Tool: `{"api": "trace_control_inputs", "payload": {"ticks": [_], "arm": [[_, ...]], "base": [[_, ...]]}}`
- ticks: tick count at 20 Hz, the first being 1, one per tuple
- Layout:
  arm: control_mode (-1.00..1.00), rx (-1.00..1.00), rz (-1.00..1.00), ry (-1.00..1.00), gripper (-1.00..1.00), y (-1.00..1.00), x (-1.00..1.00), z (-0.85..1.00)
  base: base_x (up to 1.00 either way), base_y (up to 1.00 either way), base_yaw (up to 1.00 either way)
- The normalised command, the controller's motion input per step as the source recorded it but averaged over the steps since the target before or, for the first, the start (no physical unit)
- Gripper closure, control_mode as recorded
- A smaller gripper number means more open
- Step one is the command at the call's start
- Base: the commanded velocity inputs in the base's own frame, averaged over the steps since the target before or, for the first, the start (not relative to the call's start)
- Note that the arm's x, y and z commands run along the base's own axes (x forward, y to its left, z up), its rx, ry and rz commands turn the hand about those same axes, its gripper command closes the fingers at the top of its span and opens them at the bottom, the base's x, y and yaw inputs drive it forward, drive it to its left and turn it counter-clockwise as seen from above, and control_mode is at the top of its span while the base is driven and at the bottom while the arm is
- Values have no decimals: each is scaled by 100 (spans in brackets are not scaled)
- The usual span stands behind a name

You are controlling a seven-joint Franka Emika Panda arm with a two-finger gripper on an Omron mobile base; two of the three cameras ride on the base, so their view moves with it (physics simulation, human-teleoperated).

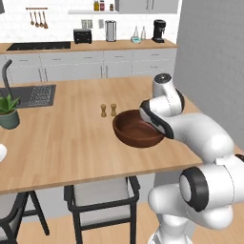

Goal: Place one bun and one sausage from the bowl on each plate.

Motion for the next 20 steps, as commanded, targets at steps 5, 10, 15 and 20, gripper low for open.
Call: {"api": "trace_control_inputs", "payload": {"ticks": [5,10,15,20], "arm": [[100,0,0,0,100,0,0,0],[100,0,0,0,100,0,0,0],[100,0,0,0,100,0,0,0],[100,0,0,0,100,0,0,0]], "base": [[-64,61,0],[-38,90,0],[-22,100,0],[-3,96,0]]}}
